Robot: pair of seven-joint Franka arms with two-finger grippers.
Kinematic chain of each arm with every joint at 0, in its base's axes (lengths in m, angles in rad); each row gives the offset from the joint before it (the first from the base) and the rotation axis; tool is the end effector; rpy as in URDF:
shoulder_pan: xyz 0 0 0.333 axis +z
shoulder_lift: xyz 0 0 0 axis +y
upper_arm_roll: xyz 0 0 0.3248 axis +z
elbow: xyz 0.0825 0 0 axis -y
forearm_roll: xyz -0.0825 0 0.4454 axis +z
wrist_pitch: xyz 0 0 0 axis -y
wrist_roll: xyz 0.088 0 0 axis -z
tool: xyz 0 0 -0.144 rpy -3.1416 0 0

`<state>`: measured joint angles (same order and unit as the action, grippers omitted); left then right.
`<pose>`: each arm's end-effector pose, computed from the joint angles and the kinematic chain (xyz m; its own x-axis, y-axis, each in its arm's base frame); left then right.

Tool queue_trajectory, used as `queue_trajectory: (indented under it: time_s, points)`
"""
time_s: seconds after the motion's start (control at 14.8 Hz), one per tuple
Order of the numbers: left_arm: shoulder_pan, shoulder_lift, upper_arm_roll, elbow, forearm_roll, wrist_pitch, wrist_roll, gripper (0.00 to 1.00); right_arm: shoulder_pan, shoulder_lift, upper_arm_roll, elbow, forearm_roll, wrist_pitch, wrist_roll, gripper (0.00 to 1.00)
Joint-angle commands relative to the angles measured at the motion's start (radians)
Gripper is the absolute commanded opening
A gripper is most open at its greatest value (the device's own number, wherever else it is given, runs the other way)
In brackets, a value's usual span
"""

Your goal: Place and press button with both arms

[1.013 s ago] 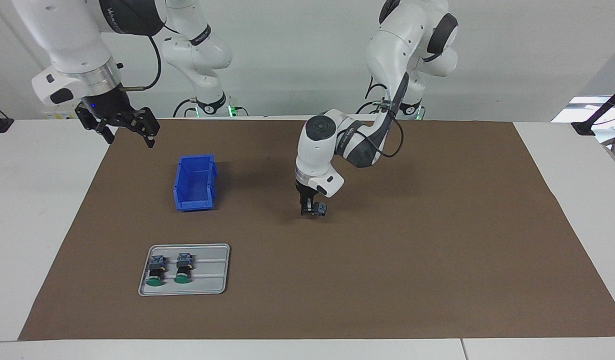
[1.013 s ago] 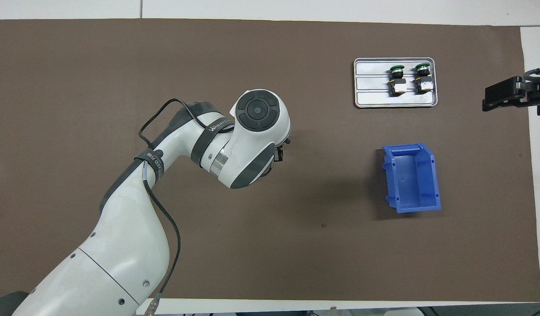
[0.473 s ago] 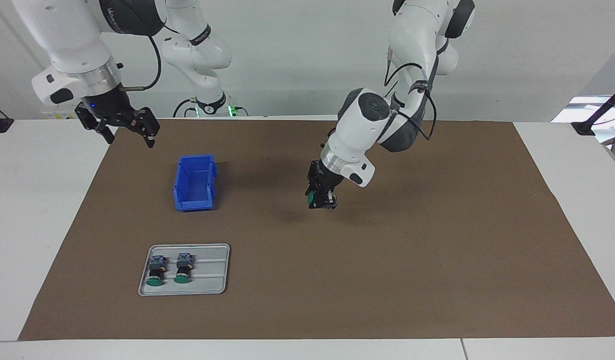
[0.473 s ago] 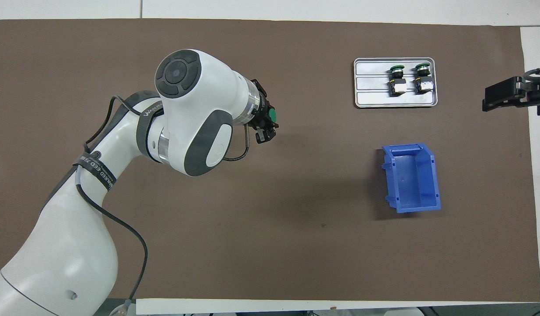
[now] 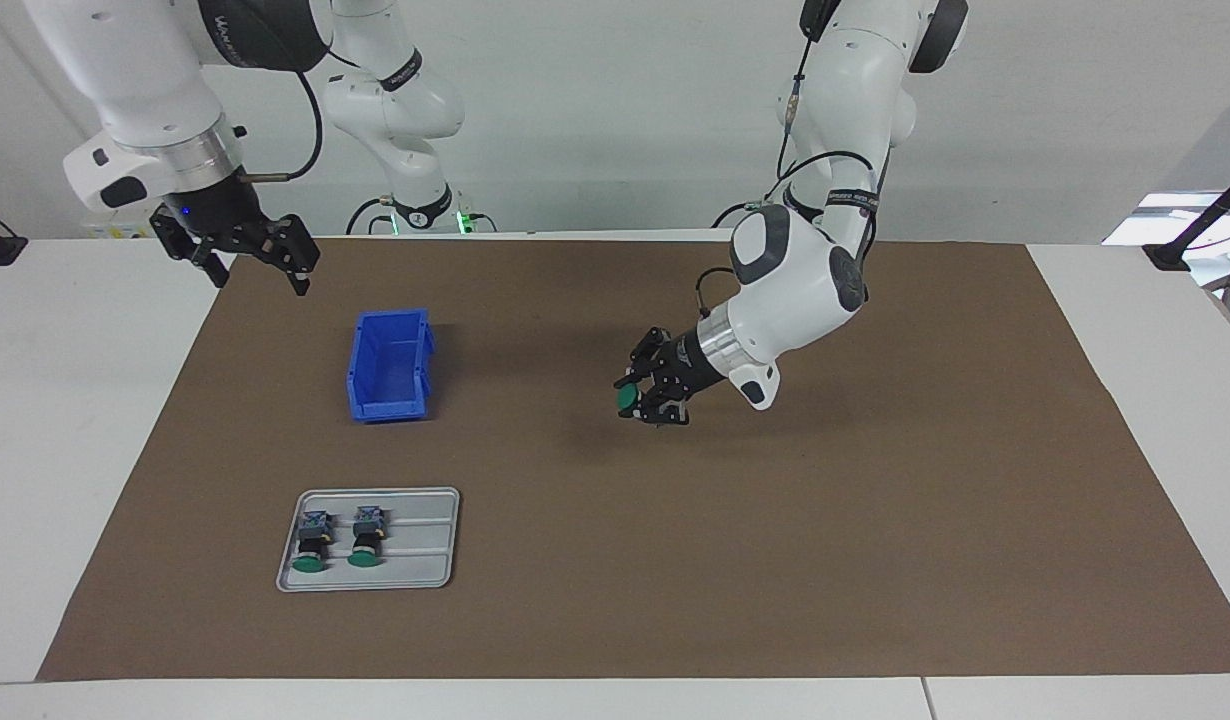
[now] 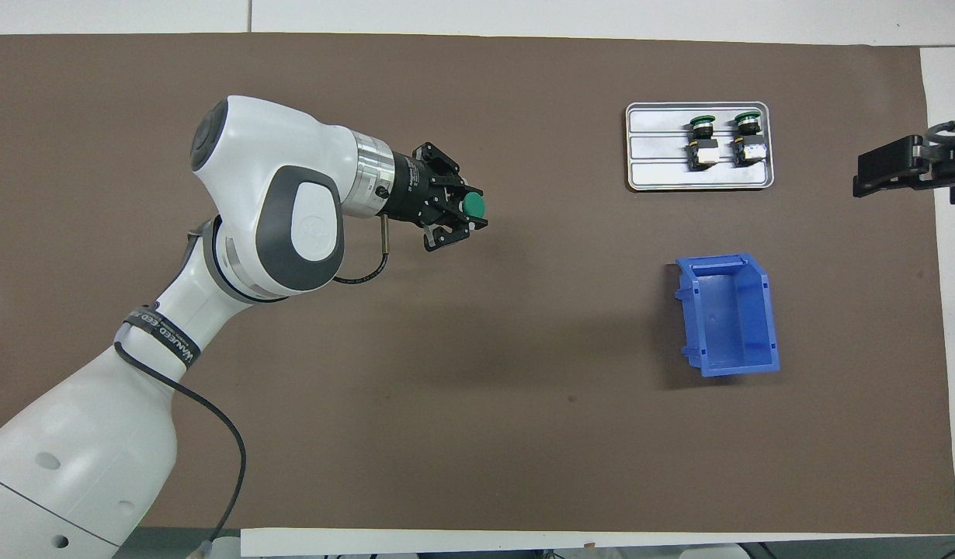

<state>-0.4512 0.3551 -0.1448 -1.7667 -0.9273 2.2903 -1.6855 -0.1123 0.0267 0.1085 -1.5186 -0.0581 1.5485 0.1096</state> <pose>0.5893 -0.4400 0.3404 -0.1476 0.7003 -0.6984 0.9858 0.0469 -0.1614 0.6227 -0.0117 0.6059 0.9934 -0.1143 0.0094 -0.1147 -0.9919 0.0545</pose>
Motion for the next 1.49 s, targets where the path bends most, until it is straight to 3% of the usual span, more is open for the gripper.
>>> queue_trajectory:
  time_s: [0.0, 0.14, 0.34, 0.54, 0.88, 1.01, 1.22, 1.42]
  points:
    - [-0.001, -0.087, -0.004, -0.143, -0.181, 0.080, 0.107, 0.00, -0.012, -0.021, 0.007, -0.021, 0.000, -0.007, -0.024, 0.99]
    - [0.000, -0.096, -0.002, -0.155, -0.304, 0.100, 0.128, 0.00, -0.012, -0.021, 0.007, -0.021, 0.000, -0.007, -0.024, 0.99]
    - [0.012, -0.096, -0.005, -0.162, -0.338, 0.100, 0.239, 0.00, -0.012, -0.021, 0.007, -0.021, 0.000, -0.007, -0.024, 0.99]
    - [0.013, -0.081, -0.004, -0.214, -0.630, 0.072, 0.520, 0.00, -0.012, -0.021, 0.007, -0.021, 0.000, -0.007, -0.024, 0.99]
    - [0.000, -0.041, -0.002, -0.192, -0.751, 0.044, 0.699, 0.00, -0.012, -0.021, 0.007, -0.021, 0.000, -0.007, -0.024, 0.99]
    - [0.000, -0.024, -0.002, -0.151, -0.752, 0.044, 0.699, 0.01, -0.012, -0.021, 0.007, -0.021, 0.000, -0.007, -0.024, 0.99]
    - [-0.024, -0.013, -0.002, -0.166, -0.755, 0.052, 0.708, 0.00, -0.012, -0.021, 0.007, -0.021, 0.000, -0.007, -0.024, 0.99]
    - [-0.040, 0.015, -0.006, -0.201, -0.890, 0.032, 0.765, 0.00, -0.012, -0.021, 0.007, -0.021, 0.000, -0.008, -0.024, 0.99]
